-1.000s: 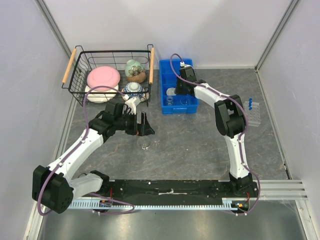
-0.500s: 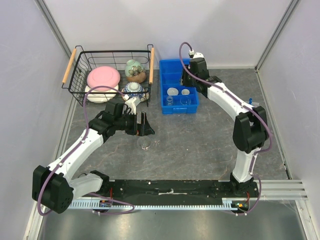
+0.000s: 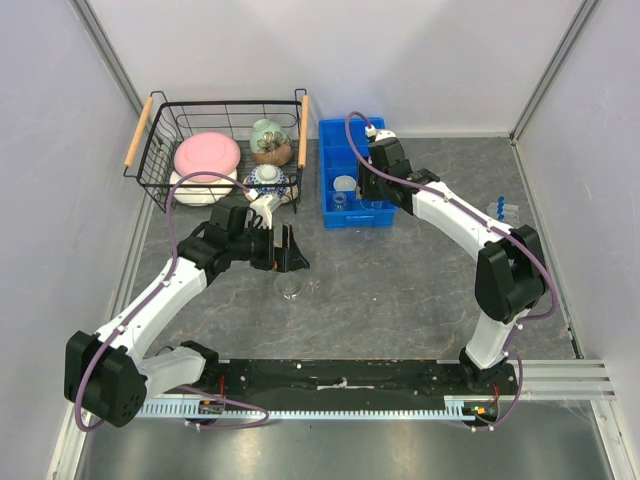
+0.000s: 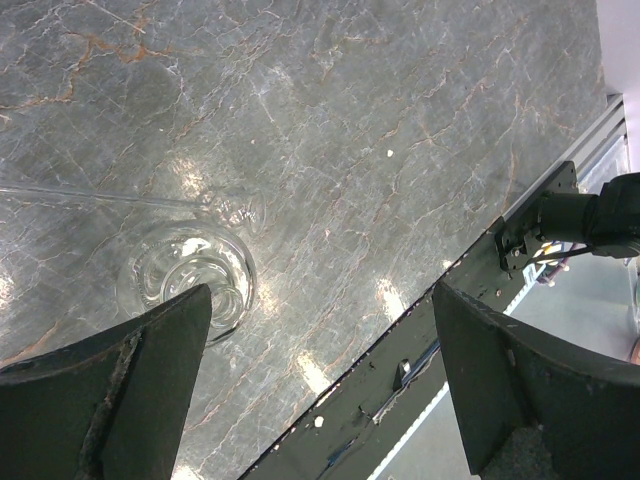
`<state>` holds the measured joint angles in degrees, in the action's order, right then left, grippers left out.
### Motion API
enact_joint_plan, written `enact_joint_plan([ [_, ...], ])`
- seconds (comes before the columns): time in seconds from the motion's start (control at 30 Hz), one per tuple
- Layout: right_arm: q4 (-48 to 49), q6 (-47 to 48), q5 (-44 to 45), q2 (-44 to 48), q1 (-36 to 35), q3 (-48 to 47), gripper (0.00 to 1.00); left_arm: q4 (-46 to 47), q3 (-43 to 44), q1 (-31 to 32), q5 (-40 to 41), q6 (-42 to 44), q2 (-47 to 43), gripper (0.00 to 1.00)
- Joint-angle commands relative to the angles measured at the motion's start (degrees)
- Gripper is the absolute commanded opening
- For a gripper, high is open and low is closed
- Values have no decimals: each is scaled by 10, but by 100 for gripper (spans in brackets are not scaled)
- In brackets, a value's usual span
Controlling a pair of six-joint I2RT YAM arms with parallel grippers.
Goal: Organize the chemistry lab equipment
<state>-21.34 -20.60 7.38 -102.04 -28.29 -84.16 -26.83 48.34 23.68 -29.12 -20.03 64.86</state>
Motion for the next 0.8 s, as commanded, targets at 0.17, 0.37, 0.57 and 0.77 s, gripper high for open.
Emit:
enact_joint_plan([
  [0.17,2,2,27,-11,-11,6,50,18,-3,-2,-15,10,-19,98],
  [0.37,6,-5,35,-45,-18,-5,50,19,-3,-1,-20,10,-21,98],
  [0.57,10,-10,42,-66,-20,-11,49,18,-3,-2,-23,10,-21,98],
  [0.77,5,-7,51,-65,-25,-7,49,20,-3,-2,-26,10,-22,98],
])
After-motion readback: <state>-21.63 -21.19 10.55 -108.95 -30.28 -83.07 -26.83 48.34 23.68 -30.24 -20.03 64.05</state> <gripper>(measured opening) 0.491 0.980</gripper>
